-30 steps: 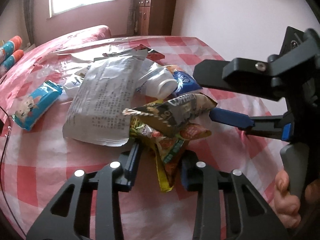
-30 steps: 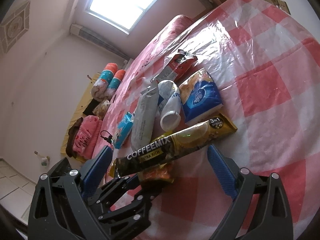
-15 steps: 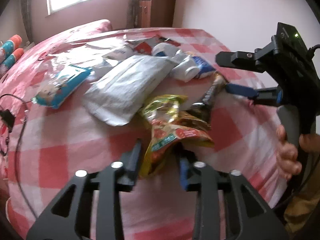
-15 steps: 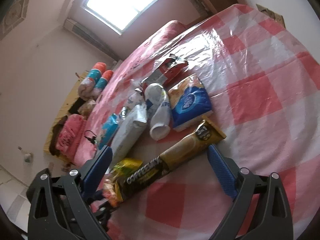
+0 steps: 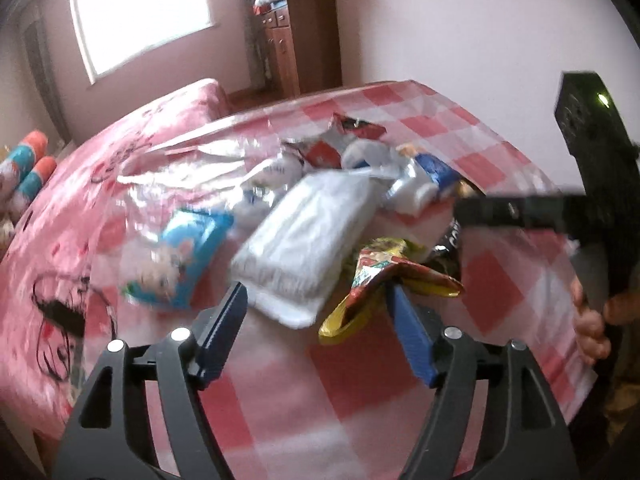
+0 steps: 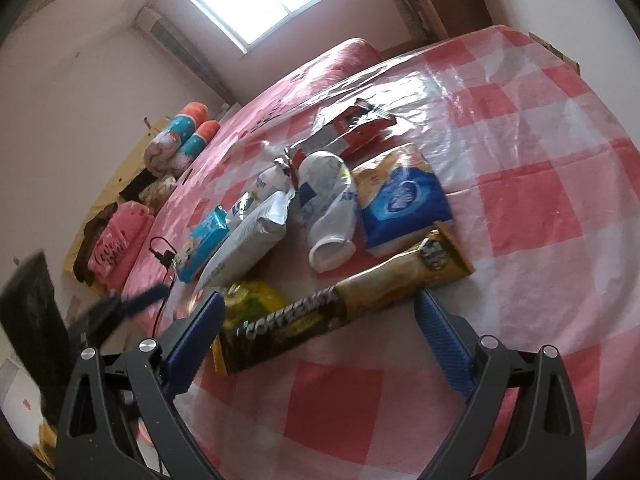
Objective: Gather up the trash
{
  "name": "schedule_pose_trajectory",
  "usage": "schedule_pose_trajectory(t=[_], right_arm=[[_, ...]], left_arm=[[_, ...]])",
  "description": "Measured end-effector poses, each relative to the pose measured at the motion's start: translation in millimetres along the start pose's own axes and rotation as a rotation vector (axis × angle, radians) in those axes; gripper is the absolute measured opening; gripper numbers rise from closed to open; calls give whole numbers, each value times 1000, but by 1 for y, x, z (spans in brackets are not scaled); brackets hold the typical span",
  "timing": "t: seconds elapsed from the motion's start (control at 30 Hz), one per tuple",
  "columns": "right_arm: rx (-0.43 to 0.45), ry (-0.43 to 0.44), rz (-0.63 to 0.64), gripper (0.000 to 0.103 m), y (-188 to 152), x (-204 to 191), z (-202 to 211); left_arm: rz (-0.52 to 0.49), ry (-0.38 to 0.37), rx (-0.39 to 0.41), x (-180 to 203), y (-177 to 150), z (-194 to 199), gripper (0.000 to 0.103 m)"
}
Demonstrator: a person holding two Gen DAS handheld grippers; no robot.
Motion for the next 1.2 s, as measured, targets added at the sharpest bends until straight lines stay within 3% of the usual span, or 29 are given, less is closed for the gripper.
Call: schedule_pose_trajectory(t=[0.2, 0.33, 0.53, 0.67, 0.77, 0.83, 0.9, 1.03, 1.2], right_arm=[[16, -50, 15, 94, 2, 2, 0], [25, -56, -2, 94, 4, 6, 1], [38, -88, 2, 94, 9, 8, -2], [46, -104, 6, 93, 13, 10, -3], [55, -135, 8, 82, 17, 13, -4], [56, -136, 5, 80, 20, 17, -5], [58, -145, 11, 79, 21, 17, -6], [62, -180, 46, 79, 20, 12, -10], [65, -205, 69, 74, 18, 8, -12]], left_arm=[[39, -241, -62, -13, 15, -8, 75], [-77, -212, -51, -2, 12, -3, 75], [-105, -197, -8, -10, 24, -5, 82], [-73, -277, -29, -14, 33, -8, 82], [-85, -363, -20, -9, 34, 1, 82], [-83, -411, -4, -7, 35, 7, 82], [-105, -365, 13, -8, 36, 8, 82], [-127, -240, -32, -22, 39, -15, 82], [-150, -181, -103, -35, 41, -48, 82]])
Point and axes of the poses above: each gripper's, at about its wrist camera, not at the fingertips, and z roughly against the way its jaws point, x to its right, y to its top, the point moved 1 cm from there along -z, roughly the way its jaws point, and after that the axes turned 8 degrees about -y, right-handed, at the moved point
